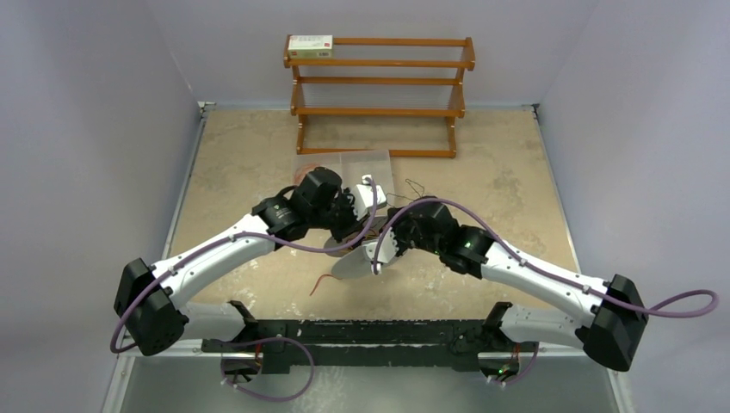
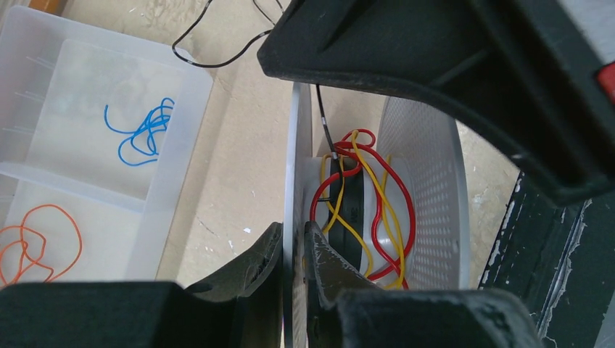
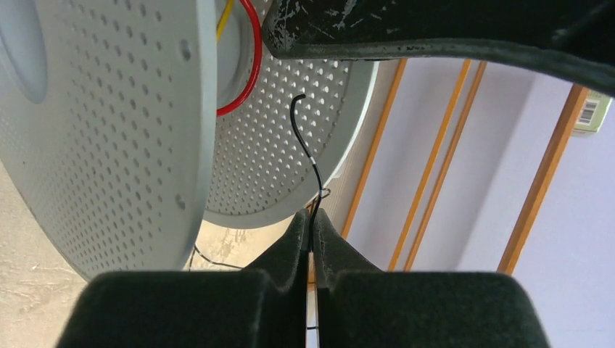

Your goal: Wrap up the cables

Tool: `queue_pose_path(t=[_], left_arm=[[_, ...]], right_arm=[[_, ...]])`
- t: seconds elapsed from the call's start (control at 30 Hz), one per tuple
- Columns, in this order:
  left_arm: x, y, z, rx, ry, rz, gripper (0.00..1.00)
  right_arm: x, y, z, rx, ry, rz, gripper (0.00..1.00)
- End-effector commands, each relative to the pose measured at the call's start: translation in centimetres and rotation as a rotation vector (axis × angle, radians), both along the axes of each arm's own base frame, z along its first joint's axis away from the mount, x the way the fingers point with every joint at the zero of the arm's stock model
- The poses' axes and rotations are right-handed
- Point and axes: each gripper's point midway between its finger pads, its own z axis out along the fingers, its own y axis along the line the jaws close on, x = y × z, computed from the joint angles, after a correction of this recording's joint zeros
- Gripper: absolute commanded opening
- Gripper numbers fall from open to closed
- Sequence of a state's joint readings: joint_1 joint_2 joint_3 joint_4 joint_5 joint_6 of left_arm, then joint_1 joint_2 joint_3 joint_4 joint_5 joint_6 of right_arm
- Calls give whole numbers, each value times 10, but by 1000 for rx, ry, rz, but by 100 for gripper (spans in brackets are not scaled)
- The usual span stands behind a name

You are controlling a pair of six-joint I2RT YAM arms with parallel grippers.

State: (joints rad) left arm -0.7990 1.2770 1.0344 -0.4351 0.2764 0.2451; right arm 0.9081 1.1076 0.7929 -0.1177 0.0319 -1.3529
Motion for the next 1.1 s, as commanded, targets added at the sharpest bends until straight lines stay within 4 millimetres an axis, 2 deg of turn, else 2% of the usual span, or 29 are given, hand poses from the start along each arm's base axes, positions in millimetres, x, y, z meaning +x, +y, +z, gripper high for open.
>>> queue_pose_path(t=[0.0,0.33,0.57,1.07], left_arm=[[-7,-4,14,-55,-6,-24,14],[-11,-3,19,-76,-10,-39,18],[-13,-7,15,-81,11,-47,20],[-12,-12,13,-92,31,-50,24]], right_arm=[[12,12,29,36,-83,-5,0],[19,18,28,36,-90,-18,0],[15,29,35,68,-84,26,0],[2,41,22,48,-58,89,0]])
